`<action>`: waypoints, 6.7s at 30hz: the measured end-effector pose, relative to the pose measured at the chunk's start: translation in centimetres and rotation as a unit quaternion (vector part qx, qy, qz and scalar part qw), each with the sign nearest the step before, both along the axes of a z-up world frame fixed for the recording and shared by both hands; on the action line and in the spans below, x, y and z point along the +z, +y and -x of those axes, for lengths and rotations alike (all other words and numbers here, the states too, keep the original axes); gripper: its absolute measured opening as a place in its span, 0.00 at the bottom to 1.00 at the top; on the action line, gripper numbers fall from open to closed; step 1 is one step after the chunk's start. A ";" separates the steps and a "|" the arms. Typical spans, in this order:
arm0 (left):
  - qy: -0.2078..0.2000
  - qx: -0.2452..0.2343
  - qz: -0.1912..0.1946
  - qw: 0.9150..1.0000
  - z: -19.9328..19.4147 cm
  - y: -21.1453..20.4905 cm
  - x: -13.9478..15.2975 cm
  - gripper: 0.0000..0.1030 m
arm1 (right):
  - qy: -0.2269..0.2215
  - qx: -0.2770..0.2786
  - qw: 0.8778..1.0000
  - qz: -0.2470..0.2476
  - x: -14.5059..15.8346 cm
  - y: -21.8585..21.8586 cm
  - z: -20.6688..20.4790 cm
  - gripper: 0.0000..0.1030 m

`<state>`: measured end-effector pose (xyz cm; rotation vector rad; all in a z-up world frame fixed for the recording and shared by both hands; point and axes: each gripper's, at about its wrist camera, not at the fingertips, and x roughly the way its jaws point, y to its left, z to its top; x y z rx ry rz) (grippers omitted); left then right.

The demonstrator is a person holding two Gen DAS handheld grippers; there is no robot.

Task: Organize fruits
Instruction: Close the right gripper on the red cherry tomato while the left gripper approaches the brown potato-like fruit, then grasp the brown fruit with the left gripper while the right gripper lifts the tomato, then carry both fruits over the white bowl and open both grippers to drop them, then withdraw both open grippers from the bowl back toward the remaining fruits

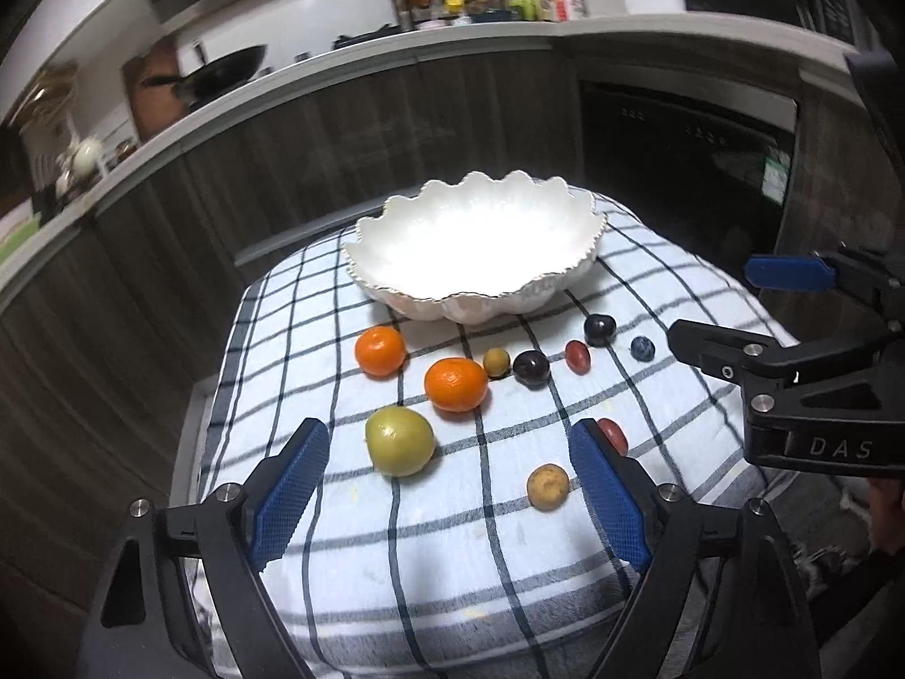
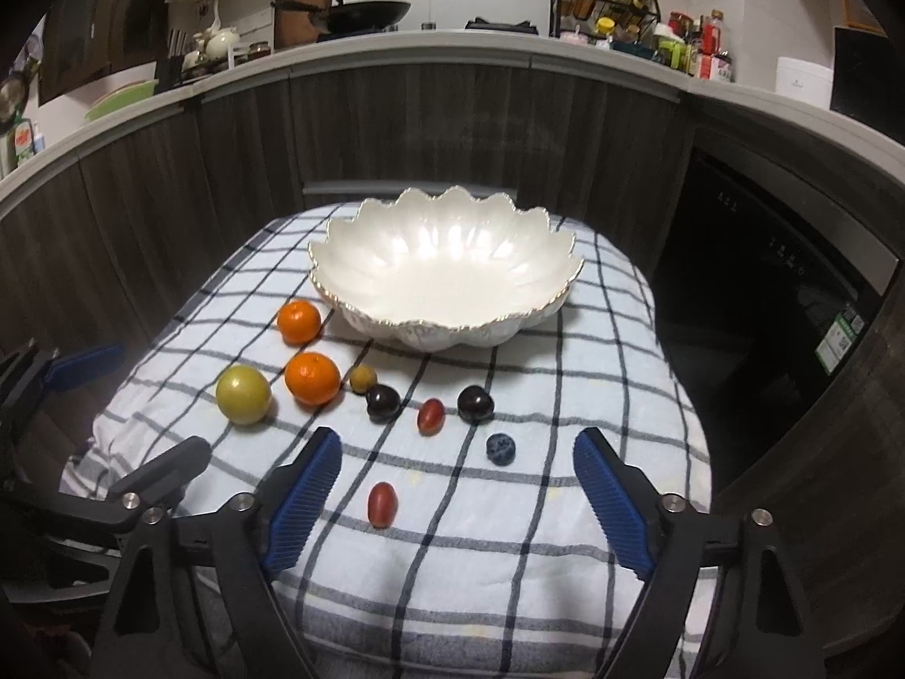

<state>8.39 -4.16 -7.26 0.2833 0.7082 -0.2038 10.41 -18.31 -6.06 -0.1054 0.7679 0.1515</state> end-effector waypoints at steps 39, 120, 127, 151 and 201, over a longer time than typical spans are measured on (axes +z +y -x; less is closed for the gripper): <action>0.121 -0.080 0.006 0.989 -2.6 -2.5 -7.7 0.42 | 0.136 0.059 0.989 -0.013 -7.9 2.5 -3.4 0.54; 0.046 0.020 0.063 0.997 -10.4 0.4 1.0 0.25 | 0.031 0.037 0.999 -0.025 0.7 0.9 -9.3 0.19; 0.041 0.025 0.068 0.997 -12.2 0.3 1.4 0.25 | 0.023 0.032 0.999 -0.027 1.3 0.5 -11.2 0.19; 0.065 0.052 0.099 0.992 -19.5 0.6 -0.4 0.25 | 0.036 0.004 0.999 -0.025 -0.3 -0.5 -17.6 0.19; 0.063 0.091 0.086 0.990 -18.4 1.9 -0.3 0.75 | 0.051 -0.072 0.996 -0.007 -0.6 -2.5 -17.1 0.71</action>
